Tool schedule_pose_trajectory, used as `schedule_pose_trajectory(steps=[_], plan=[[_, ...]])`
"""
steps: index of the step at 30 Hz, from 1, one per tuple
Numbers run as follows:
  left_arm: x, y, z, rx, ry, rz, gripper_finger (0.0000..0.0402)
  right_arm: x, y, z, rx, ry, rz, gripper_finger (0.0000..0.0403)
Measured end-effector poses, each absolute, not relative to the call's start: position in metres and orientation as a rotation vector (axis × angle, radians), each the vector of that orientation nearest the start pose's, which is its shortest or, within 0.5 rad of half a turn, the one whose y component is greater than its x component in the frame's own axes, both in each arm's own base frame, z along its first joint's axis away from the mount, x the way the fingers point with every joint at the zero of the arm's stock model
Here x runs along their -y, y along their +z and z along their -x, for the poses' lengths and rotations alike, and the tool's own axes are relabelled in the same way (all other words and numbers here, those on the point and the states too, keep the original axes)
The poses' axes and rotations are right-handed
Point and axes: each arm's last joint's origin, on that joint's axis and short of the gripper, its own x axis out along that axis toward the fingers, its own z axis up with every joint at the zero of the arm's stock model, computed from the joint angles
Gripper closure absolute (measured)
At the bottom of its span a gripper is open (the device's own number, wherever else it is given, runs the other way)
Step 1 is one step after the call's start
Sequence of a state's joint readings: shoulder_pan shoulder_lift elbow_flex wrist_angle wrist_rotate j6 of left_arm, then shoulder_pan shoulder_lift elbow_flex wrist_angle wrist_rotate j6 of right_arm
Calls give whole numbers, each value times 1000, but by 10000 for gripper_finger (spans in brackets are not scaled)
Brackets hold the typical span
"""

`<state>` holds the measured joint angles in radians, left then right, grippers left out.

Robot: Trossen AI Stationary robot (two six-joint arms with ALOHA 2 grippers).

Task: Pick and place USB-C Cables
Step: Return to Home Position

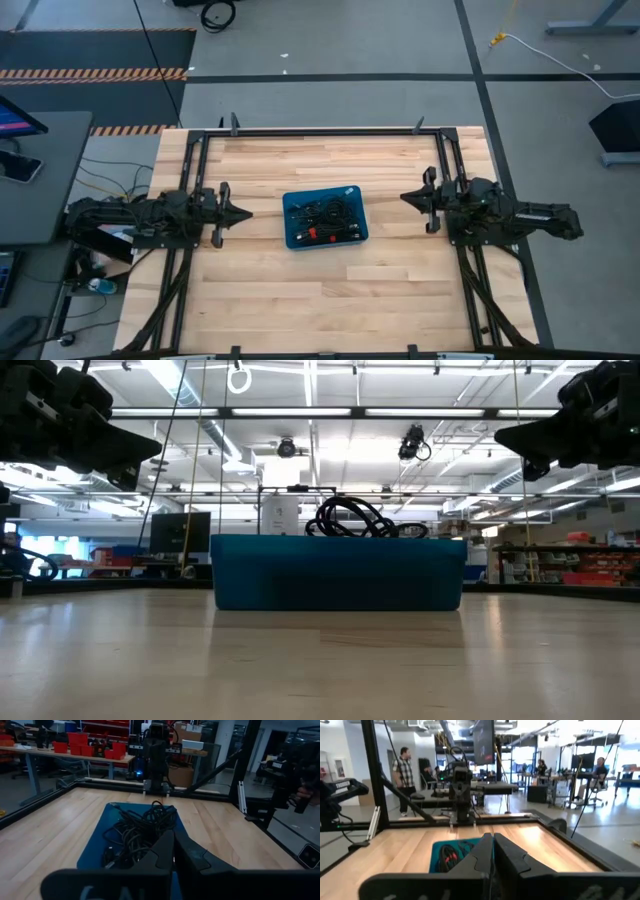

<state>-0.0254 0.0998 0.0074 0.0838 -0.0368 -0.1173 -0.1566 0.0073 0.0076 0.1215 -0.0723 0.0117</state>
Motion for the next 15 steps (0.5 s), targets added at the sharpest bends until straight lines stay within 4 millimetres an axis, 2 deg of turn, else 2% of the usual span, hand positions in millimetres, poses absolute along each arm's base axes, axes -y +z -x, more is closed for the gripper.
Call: schedule_pose_trajectory(steps=[15], plan=[[1, 166, -103, -4, 26, 85, 383, 3, 171, -98, 61, 8, -132, 380]])
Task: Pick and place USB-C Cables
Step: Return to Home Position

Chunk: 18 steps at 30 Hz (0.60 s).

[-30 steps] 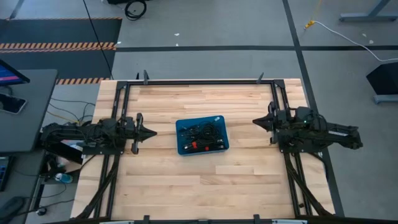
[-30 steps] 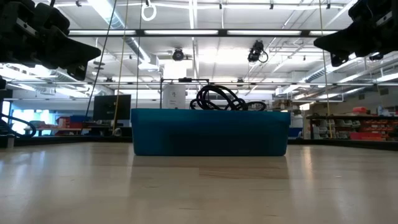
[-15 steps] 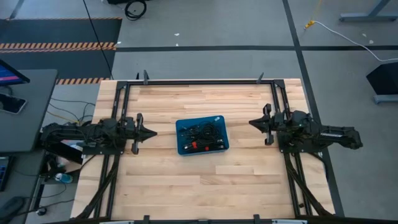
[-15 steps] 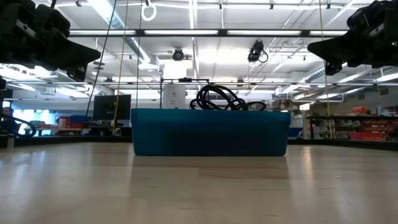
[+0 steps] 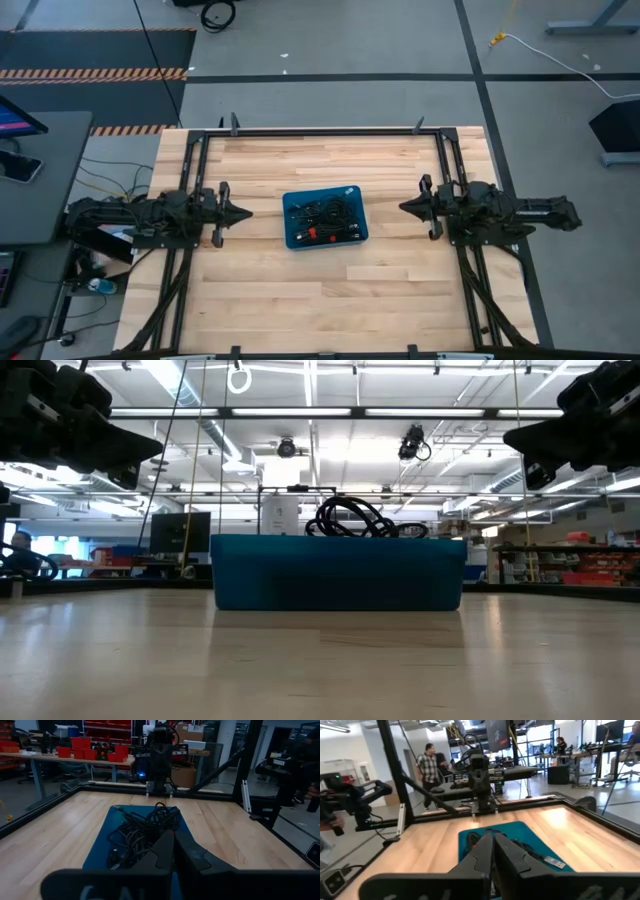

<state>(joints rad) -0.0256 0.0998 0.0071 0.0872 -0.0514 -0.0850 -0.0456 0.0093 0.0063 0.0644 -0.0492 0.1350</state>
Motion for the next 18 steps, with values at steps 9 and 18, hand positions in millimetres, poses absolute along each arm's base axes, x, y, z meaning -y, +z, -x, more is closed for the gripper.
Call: schedule_pose_trajectory(steps=[9, 18], plan=[[1, 167, -103, 1, 27, 75, 383, -5, 168, -98, 25, -14, -103, 380], [1, 165, -103, -13, 27, 35, 384, -8, 167, -98, 16, 46, -50, 380]])
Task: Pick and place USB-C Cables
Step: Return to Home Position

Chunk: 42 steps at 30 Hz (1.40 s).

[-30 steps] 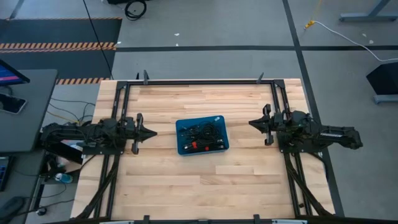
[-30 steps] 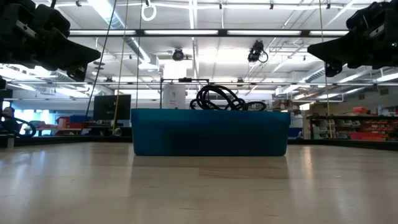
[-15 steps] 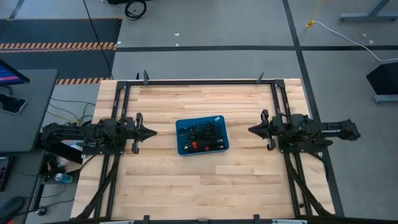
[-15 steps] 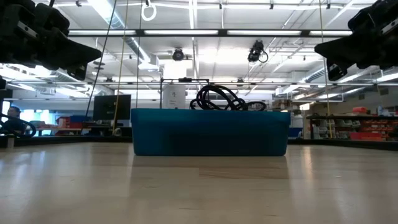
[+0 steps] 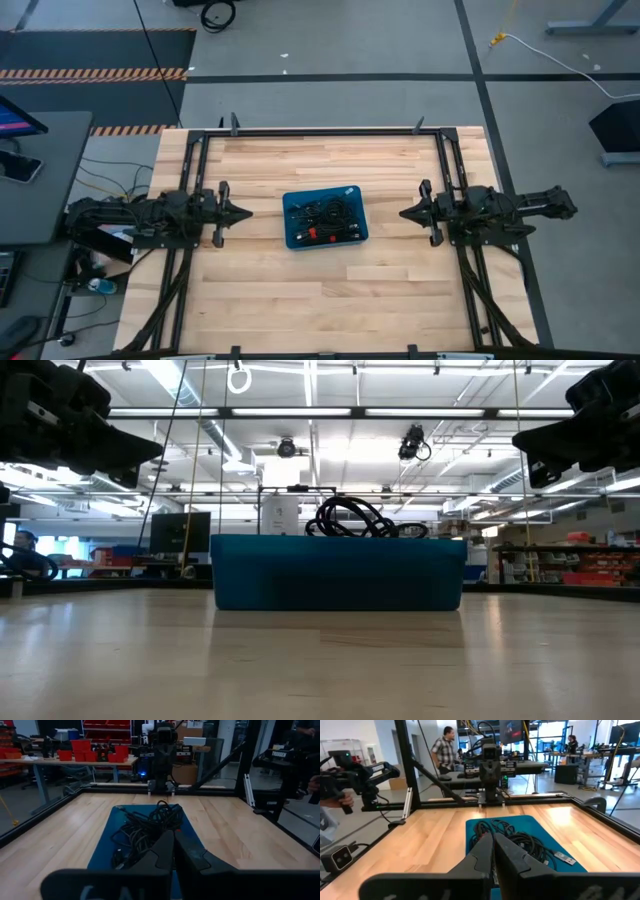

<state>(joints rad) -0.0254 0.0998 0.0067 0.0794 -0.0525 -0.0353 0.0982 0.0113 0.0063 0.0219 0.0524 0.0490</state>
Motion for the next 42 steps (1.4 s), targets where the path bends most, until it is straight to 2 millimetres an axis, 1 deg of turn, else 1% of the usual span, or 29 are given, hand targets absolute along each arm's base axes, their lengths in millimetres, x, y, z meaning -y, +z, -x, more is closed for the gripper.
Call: schedule_pose_trajectory(steps=[13, 19, 42], plan=[[1, 165, -103, -19, 27, 41, 381, -8, 167, -98, 17, 47, -50, 380], [1, 165, -103, -18, 28, 123, 383, -8, 167, -98, 18, 49, -50, 380], [1, 165, -103, -18, 27, 119, 383, -8, 167, -98, 18, 49, -51, 380]])
